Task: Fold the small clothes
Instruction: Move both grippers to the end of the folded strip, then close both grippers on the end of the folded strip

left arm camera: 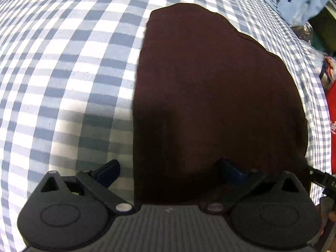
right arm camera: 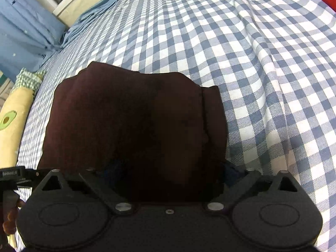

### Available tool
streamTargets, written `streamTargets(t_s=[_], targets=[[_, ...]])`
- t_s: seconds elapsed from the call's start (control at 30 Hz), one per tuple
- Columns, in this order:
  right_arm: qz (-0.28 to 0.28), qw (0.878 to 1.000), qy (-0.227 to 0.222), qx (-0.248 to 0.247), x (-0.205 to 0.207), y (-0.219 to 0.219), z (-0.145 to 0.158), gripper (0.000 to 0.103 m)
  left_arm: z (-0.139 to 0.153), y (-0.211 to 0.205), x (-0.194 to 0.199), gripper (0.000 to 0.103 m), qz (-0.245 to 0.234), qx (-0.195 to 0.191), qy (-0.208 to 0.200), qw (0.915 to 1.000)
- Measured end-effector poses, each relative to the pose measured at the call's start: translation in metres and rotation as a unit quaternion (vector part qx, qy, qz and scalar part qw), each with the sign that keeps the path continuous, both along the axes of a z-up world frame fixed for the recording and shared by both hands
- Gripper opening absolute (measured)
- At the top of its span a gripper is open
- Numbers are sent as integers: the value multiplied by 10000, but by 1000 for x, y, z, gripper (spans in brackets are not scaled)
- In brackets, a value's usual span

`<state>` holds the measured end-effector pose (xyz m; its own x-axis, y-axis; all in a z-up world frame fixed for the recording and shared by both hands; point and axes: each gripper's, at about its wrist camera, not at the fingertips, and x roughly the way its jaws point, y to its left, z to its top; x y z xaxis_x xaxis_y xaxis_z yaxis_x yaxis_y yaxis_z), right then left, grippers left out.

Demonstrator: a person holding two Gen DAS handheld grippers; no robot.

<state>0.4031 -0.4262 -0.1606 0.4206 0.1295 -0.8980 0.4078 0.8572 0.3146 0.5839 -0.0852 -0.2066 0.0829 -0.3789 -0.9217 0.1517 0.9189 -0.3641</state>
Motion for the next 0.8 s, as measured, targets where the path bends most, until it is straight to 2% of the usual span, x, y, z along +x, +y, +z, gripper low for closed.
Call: streamTargets(t_s=[0.1,0.3,0.4,0.47,0.5,0.6,0.67,0.8], targets=[[95,9999,91,-62,3,1,1,94,0,1,-4,103,87,6,4,10000],[6,9999,111,-126,0,2,3,78,1,4,-3,103,189,58,212,9996],[-83,9999,122,-69,-2,-4,4,65,0,2,0,103,181,106,367,9991],[-224,9997,139,-1,-5,-8,6,47,0,-1,4,103,155,137,388,9990],[-294,9995,141,32,-6,-10,7,44,1,-2,5,103,129,156,372,9991],[-271,9995,151,69,-8,-7,12,32,3,-6,10,94,67,61,334,9994],[-201,9996,171,58,-9,-2,14,23,6,-7,11,81,28,-83,345,9994],[-20,9995,120,-288,-9,17,26,17,9,-6,11,74,-15,-140,326,9994]])
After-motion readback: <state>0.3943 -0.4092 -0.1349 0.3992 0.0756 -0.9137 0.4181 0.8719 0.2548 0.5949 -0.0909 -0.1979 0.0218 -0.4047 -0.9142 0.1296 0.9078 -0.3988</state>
